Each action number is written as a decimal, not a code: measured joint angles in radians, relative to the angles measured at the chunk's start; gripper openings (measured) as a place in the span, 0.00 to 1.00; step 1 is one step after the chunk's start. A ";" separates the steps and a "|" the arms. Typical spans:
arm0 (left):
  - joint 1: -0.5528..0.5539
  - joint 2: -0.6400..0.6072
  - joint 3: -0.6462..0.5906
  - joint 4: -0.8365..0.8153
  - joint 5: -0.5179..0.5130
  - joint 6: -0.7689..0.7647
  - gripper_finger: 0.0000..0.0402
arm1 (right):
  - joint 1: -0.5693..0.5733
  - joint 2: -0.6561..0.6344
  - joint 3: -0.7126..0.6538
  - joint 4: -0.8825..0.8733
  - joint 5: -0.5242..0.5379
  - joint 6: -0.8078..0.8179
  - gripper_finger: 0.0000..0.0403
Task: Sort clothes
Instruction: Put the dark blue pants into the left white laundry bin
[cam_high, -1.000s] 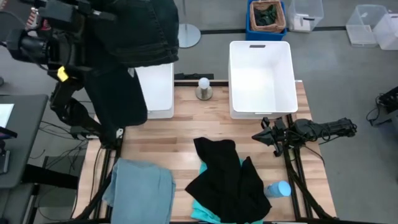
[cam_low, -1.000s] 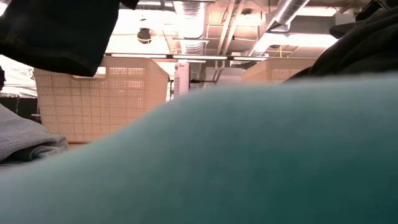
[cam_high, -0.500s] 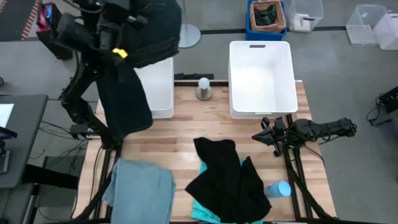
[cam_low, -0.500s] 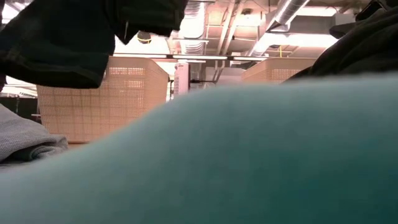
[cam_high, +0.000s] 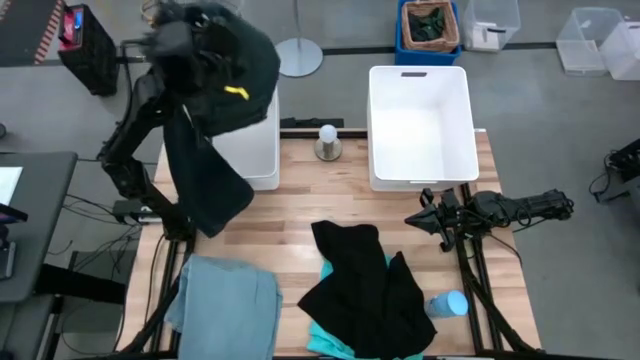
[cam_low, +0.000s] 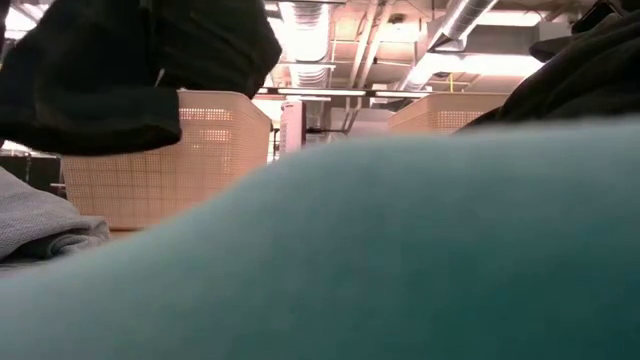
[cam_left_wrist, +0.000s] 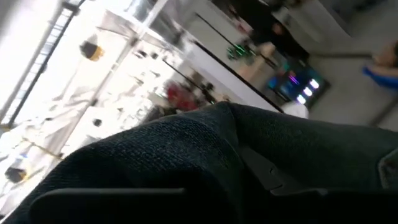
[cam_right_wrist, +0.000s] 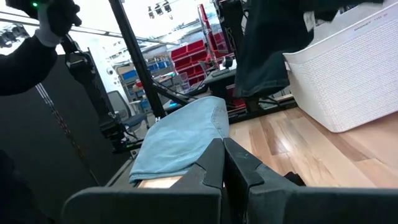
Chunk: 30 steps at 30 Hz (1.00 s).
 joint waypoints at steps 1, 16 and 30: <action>0.008 0.002 0.000 -0.067 -0.005 -0.059 0.11 | 0.000 0.000 0.000 0.000 0.000 0.000 0.06; 0.086 0.005 -0.107 -0.841 0.026 -0.875 0.11 | 0.000 0.000 0.000 0.000 0.000 0.001 0.06; 0.119 0.005 -0.519 -0.909 0.229 -1.162 0.11 | 0.001 0.000 0.000 0.001 0.000 0.018 0.06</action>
